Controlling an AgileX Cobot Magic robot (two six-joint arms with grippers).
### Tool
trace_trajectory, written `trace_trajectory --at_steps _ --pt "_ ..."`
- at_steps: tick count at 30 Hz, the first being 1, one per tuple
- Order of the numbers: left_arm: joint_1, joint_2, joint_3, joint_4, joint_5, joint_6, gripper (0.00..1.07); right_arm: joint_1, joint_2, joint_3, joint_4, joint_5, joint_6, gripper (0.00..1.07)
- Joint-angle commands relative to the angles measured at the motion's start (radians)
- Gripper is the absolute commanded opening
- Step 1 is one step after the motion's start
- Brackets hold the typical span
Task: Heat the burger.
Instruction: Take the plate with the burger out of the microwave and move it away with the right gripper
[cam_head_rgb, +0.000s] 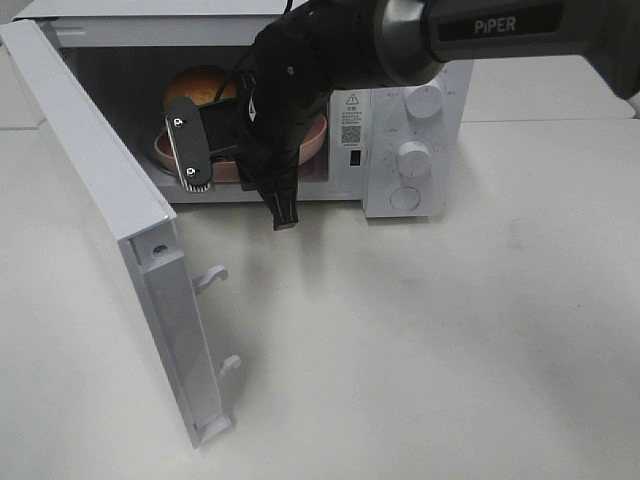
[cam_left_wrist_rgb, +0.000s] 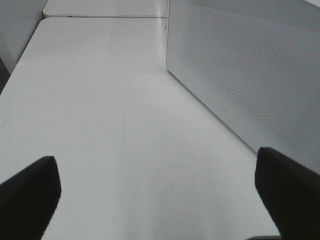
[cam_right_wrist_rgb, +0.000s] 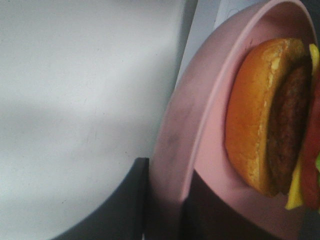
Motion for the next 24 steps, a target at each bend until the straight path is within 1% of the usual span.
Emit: trace_trajectory --at_steps 1,2,3,5,6,7,8,10,13,14,16,17,18,20,21,23,24 --pt "0.003 -0.007 0.003 0.0 -0.014 -0.001 0.98 0.004 -0.06 0.041 -0.011 -0.122 -0.03 0.0" --pt "0.003 -0.007 0.003 0.0 -0.014 -0.001 0.98 0.004 -0.083 0.074 -0.01 -0.157 -0.03 0.0" --pt "0.003 -0.007 0.003 0.0 -0.014 -0.001 0.98 0.004 -0.083 0.074 -0.01 -0.157 -0.03 0.0" --pt "0.003 -0.007 0.003 0.0 -0.014 -0.001 0.98 0.004 -0.114 0.127 0.01 -0.201 -0.039 0.0" --pt "0.003 -0.007 0.003 0.0 -0.014 -0.001 0.98 0.004 -0.114 0.127 0.01 -0.201 -0.039 0.0" --pt "0.003 -0.007 0.003 0.0 -0.014 -0.001 0.98 0.004 -0.134 0.162 0.015 -0.219 -0.054 0.0" --pt "0.003 -0.007 0.003 0.0 -0.014 -0.001 0.98 0.004 -0.134 0.162 0.015 -0.219 -0.054 0.0" --pt "0.003 -0.007 0.003 0.0 -0.014 -0.001 0.98 0.004 -0.166 0.21 0.018 -0.242 -0.064 0.0" --pt "0.003 -0.007 0.003 0.0 -0.014 -0.001 0.98 0.004 -0.187 0.24 0.022 -0.256 -0.071 0.0" --pt "0.003 -0.007 0.003 0.0 -0.014 -0.001 0.98 0.004 -0.205 0.275 0.036 -0.28 -0.078 0.0" --pt "0.003 -0.007 0.003 0.0 -0.014 -0.001 0.98 0.004 -0.215 0.292 0.039 -0.295 -0.082 0.0" --pt "0.003 -0.007 0.003 0.0 -0.014 -0.001 0.98 0.004 -0.234 0.326 0.041 -0.324 -0.09 0.0" --pt "0.003 -0.007 0.003 0.0 -0.014 -0.001 0.98 0.004 -0.234 0.326 0.041 -0.324 -0.09 0.0" --pt "0.003 -0.007 0.003 0.0 -0.014 -0.001 0.98 0.004 -0.266 0.38 0.044 -0.376 -0.1 0.0" --pt "0.003 -0.007 0.003 0.0 -0.014 -0.001 0.98 0.004 -0.266 0.38 0.044 -0.376 -0.1 0.0" --pt "0.003 -0.007 0.003 0.0 -0.014 -0.001 0.98 0.004 -0.299 0.442 0.063 -0.417 -0.101 0.0" --pt "0.003 -0.007 0.003 0.0 -0.014 -0.001 0.98 0.004 -0.299 0.442 0.063 -0.417 -0.101 0.0"
